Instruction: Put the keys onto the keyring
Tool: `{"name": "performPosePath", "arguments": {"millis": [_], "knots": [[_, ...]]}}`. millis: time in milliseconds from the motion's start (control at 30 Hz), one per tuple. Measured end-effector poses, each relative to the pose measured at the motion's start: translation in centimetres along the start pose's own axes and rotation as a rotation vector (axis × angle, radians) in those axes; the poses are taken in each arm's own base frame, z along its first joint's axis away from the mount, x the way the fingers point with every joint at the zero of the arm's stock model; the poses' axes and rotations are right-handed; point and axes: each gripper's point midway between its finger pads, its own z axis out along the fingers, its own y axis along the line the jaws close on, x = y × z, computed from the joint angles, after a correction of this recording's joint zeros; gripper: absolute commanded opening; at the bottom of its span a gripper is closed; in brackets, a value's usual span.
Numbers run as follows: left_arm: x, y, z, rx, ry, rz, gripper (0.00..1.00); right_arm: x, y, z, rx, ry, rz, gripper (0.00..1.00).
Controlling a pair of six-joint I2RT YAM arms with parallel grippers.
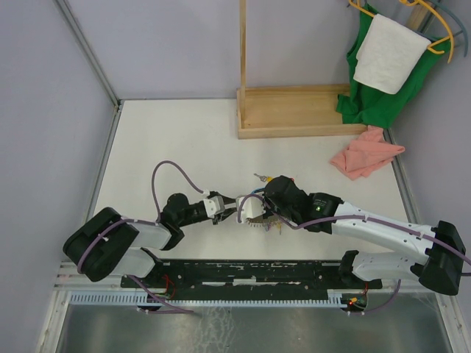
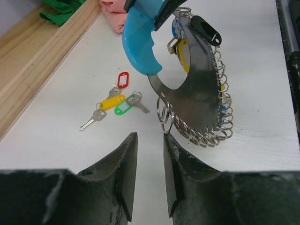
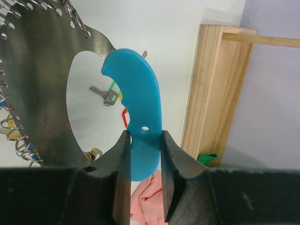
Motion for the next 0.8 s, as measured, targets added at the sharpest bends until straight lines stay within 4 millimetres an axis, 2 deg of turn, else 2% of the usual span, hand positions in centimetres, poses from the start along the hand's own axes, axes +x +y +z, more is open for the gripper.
{"name": "performPosePath", "arguments": {"millis": [400, 667, 800], "knots": [[-1.1, 1.2, -0.3, -0.07, -0.03, 0.013, 0.34, 0.1, 0.0, 0.2, 0.01, 0.0, 0.01, 0.04], [-1.1, 0.4, -0.2, -0.025, -0.032, 0.007, 0.37, -0.1, -0.3, 0.1, 0.029, -0.01, 0.017, 0.04], [-0.7, -0.2, -0.3, 0.004, -0.015, -0.01, 0.32, -0.2, -0.4, 0.1, 0.031, -0.012, 0.018, 0.04]]}}
